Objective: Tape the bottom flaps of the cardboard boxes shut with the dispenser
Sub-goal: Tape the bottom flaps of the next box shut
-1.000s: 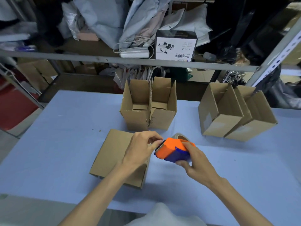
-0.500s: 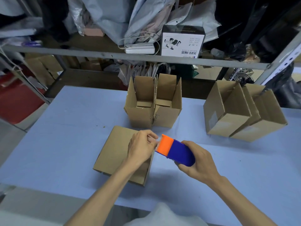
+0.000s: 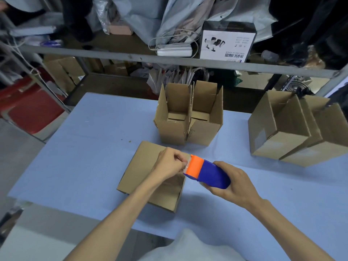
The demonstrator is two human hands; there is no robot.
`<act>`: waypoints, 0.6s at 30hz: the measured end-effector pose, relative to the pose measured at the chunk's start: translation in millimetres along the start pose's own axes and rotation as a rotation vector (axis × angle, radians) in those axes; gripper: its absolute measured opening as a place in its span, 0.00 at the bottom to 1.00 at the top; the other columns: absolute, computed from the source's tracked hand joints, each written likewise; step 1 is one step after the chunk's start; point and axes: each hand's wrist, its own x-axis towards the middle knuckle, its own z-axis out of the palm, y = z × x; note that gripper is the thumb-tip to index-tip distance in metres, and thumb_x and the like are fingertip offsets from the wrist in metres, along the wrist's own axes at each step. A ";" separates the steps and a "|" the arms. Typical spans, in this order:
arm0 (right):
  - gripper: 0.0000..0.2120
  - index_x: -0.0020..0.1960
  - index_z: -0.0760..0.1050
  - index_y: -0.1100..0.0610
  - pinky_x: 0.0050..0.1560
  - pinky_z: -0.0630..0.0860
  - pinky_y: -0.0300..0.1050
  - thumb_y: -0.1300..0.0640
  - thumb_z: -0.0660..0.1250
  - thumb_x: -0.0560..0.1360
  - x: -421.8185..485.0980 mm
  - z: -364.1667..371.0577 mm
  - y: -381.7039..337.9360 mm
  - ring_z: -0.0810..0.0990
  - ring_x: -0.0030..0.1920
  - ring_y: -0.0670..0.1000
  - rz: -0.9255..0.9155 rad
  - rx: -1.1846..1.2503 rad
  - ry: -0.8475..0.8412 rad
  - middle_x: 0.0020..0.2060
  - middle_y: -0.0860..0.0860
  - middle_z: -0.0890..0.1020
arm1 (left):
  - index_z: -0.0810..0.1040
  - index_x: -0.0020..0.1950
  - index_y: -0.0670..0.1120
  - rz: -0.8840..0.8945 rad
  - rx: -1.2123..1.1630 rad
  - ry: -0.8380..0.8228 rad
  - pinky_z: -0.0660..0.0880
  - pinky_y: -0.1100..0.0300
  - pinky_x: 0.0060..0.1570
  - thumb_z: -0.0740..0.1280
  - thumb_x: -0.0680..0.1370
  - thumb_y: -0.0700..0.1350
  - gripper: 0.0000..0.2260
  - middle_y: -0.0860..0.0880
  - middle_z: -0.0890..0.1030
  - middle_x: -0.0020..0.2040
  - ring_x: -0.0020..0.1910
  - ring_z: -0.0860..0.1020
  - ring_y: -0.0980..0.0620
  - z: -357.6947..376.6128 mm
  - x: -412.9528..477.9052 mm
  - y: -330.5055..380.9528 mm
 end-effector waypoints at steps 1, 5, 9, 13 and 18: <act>0.27 0.57 0.73 0.49 0.38 0.69 0.26 0.38 0.76 0.65 1.5 0.6 0.4 0.75 0.40 0.37 -0.004 0.000 -0.012 0.44 0.37 0.76 | 0.77 0.29 0.50 0.001 0.011 0.011 0.81 0.55 0.37 0.64 0.68 0.30 0.15 0.53 0.77 0.27 0.30 0.79 0.52 -0.3 1.4 -2.0; 0.25 0.56 0.71 0.47 0.37 0.71 0.32 0.36 0.73 0.67 2.2 2.7 2.7 0.75 0.39 0.43 -0.012 -0.034 -0.058 0.42 0.39 0.76 | 0.77 0.29 0.50 0.014 0.068 0.016 0.81 0.52 0.41 0.66 0.68 0.31 0.14 0.52 0.79 0.30 0.36 0.80 0.49 3.7 5.2 -6.9; 0.27 0.60 0.71 0.48 0.40 0.71 0.32 0.37 0.71 0.67 -9.5 -2.8 11.5 0.75 0.40 0.43 0.013 -0.112 -0.119 0.46 0.41 0.78 | 0.79 0.30 0.48 -0.020 0.126 0.045 0.78 0.55 0.42 0.69 0.68 0.33 0.11 0.50 0.81 0.33 0.37 0.80 0.51 0.0 11.4 -14.3; 0.27 0.58 0.73 0.49 0.39 0.72 0.34 0.36 0.70 0.65 -27.9 -10.2 20.7 0.75 0.38 0.43 0.084 -0.164 -0.135 0.43 0.40 0.78 | 0.80 0.29 0.48 -0.085 0.161 -0.033 0.77 0.61 0.38 0.70 0.68 0.35 0.11 0.52 0.81 0.28 0.29 0.78 0.58 -23.9 20.3 -34.3; 0.29 0.52 0.73 0.45 0.37 0.72 0.37 0.28 0.70 0.59 -19.0 -8.3 18.2 0.76 0.36 0.45 0.133 -0.218 -0.143 0.40 0.39 0.79 | 0.80 0.30 0.49 -0.101 0.151 -0.045 0.80 0.55 0.40 0.71 0.69 0.40 0.09 0.51 0.81 0.27 0.27 0.77 0.56 -14.5 18.5 -41.9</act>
